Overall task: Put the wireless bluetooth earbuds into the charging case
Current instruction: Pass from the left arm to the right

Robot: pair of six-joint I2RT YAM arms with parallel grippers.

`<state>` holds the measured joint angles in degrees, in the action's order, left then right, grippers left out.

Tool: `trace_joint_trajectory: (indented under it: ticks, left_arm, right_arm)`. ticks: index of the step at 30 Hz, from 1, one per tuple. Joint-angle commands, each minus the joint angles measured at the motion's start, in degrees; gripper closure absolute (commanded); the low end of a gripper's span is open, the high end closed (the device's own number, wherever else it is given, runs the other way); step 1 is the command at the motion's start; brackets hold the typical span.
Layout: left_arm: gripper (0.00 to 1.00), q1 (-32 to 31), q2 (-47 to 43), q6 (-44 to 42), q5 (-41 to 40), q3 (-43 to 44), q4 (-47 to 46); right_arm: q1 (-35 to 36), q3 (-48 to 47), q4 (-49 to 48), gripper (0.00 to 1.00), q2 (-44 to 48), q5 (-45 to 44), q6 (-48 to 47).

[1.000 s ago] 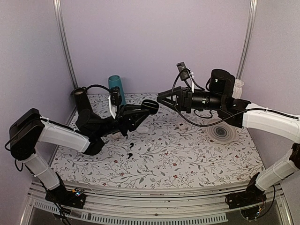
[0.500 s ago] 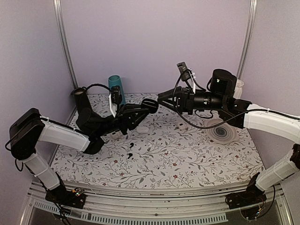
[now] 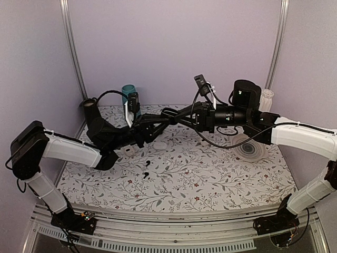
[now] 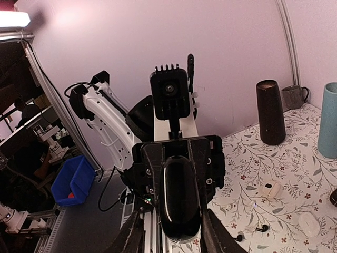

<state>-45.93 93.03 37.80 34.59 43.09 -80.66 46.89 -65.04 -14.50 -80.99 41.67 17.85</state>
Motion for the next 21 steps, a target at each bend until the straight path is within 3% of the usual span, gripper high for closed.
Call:
trace_joint_trajectory:
  ticks: [1,11,15,19,21]
  left_arm:
    - [1.00,0.9,-0.3,1.4,0.5,1.7,1.3]
    - [1.00,0.9,-0.1,1.7,1.2,2.7,3.5]
    - [1.00,0.8,-0.1,1.5,1.1,3.1,4.7]
    - [0.84,1.0,-0.2,1.3,0.8,3.7,7.2]
    - [0.71,1.0,-0.4,1.1,0.3,3.9,8.6]
  right_arm:
    - [1.0,-1.7,0.3,0.66,-1.5,0.5,-0.6]
    - [1.5,-2.0,-0.3,0.80,-1.5,-1.1,-0.2]
    - [1.5,-1.7,-0.5,0.94,-1.5,-1.2,0.1]
    - [1.5,-1.1,-1.6,0.96,-1.5,-1.5,0.6]
    - [1.5,-0.6,-2.1,0.97,-1.5,-1.8,1.1]
